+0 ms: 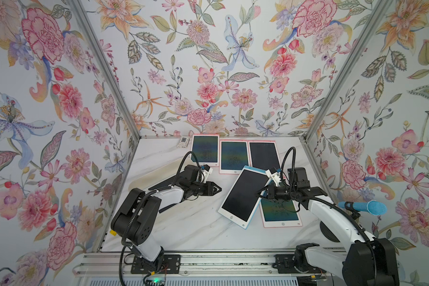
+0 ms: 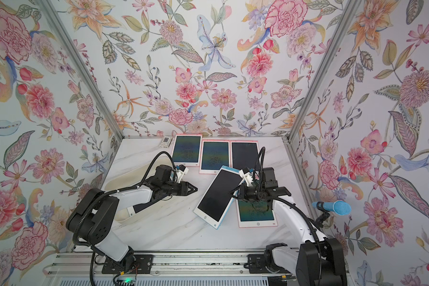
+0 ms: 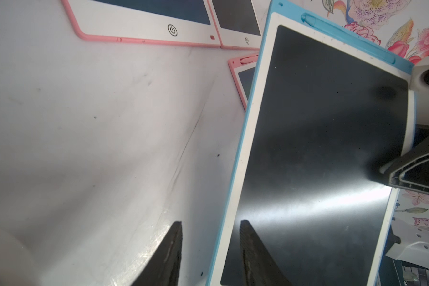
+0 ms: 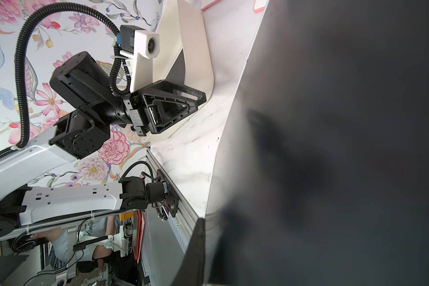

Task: Take out the writing tablet from the storage box
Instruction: Adjust the storage box at the center of the board.

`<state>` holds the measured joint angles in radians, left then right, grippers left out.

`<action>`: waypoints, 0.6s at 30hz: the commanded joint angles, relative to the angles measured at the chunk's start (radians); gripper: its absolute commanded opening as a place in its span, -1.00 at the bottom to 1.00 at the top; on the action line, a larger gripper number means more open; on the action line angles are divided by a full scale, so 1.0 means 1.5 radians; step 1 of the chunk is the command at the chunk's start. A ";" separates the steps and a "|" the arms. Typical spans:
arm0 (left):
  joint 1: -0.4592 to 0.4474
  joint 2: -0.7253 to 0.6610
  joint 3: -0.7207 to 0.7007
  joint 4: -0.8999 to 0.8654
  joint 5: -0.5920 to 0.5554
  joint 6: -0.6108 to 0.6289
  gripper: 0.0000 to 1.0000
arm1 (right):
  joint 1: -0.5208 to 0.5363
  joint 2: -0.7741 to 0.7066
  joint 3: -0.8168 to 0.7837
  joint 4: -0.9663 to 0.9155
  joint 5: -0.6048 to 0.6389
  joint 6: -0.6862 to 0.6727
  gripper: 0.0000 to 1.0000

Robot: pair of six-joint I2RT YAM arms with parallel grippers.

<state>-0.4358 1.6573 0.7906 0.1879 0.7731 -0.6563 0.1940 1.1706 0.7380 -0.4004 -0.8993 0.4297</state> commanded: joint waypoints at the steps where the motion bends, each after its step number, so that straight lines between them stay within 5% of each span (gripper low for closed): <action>1: 0.042 0.033 -0.032 -0.035 -0.055 -0.007 -0.17 | 0.001 -0.007 0.020 0.010 -0.022 -0.015 -1.00; 9: 0.144 0.015 -0.078 -0.001 -0.055 -0.015 -0.11 | 0.031 0.033 0.037 0.022 -0.023 -0.018 -1.00; 18: 0.154 0.053 -0.035 -0.031 -0.071 0.015 -0.08 | 0.074 0.102 0.058 0.021 -0.020 -0.028 -1.00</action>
<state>-0.2279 1.6508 0.7490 0.2787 0.7605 -0.6567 0.2852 1.2945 0.7841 -0.3893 -0.9016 0.4183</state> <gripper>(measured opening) 0.455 0.102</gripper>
